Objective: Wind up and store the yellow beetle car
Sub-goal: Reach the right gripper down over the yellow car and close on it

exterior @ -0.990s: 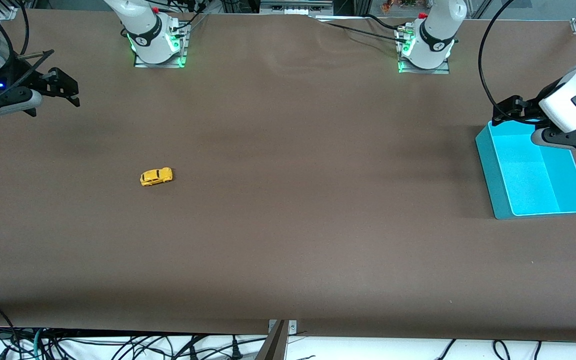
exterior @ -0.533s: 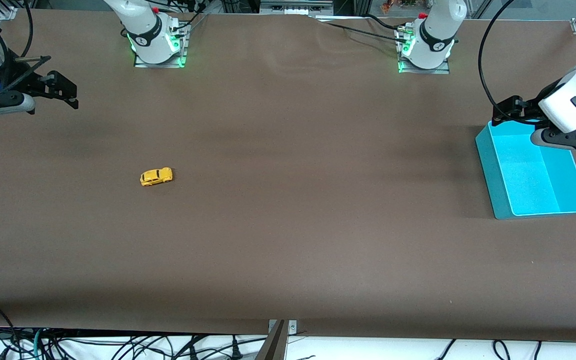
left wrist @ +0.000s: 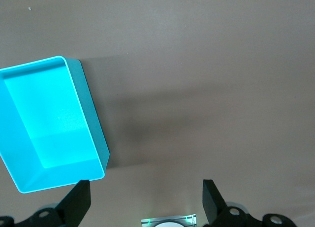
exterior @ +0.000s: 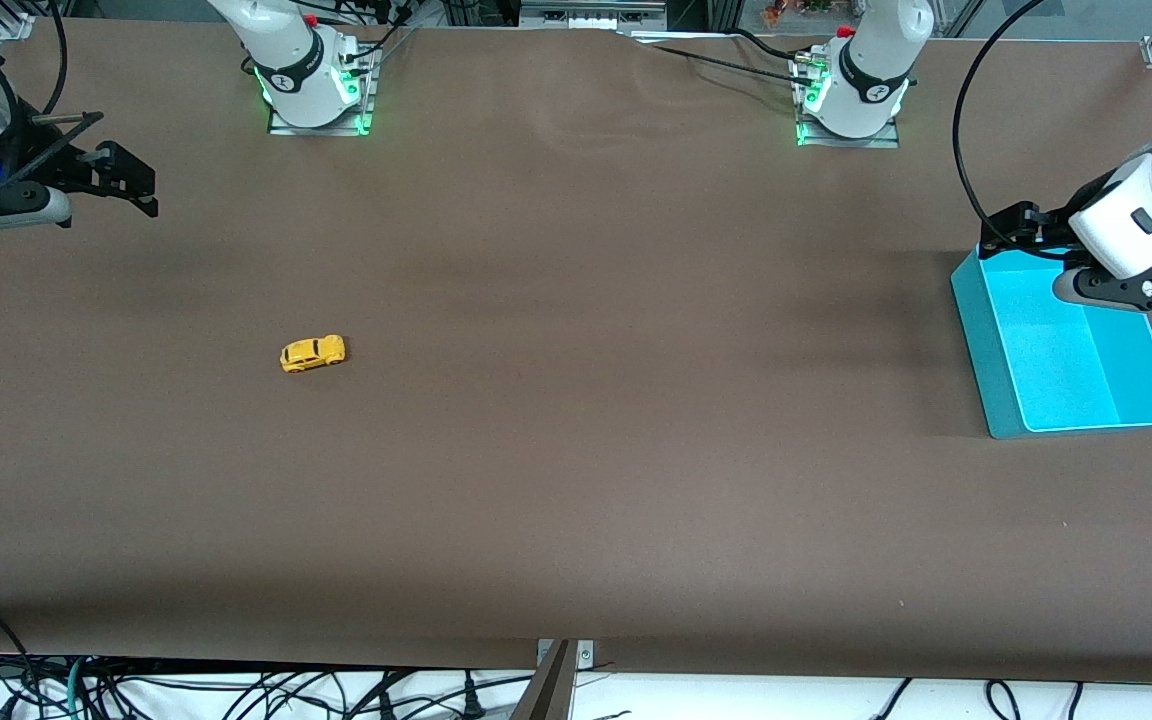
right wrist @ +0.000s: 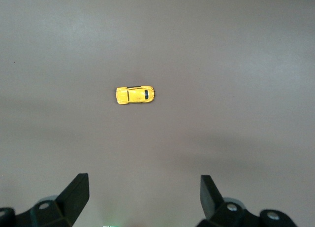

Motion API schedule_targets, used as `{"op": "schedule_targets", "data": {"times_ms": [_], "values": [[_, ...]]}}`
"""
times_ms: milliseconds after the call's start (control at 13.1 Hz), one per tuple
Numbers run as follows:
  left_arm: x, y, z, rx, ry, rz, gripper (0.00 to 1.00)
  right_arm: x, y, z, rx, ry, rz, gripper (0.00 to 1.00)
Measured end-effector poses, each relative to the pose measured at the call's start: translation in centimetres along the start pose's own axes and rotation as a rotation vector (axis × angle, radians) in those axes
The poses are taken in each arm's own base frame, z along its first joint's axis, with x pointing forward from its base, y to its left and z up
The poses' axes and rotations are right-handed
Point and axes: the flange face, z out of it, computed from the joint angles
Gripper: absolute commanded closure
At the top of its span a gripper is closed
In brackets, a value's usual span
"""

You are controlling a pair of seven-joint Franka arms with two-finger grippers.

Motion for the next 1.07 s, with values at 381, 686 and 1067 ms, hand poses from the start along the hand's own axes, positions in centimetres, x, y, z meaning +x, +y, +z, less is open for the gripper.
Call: {"op": "schedule_targets", "data": {"times_ms": [381, 686, 1067], "values": [[0.0, 0.0, -0.1, 0.0, 0.002, 0.0, 0.0, 0.3, -0.7, 1.3, 0.005, -0.026, -0.017, 0.0], [0.0, 0.0, -0.1, 0.0, 0.003, 0.002, 0.0, 2.4, -0.9, 8.2, 0.031, -0.072, -0.109, 0.0], [0.0, 0.0, -0.1, 0.0, 0.003, 0.002, 0.0, 4.4, -3.6, 18.1, 0.064, -0.054, -0.423, 0.0]]}}
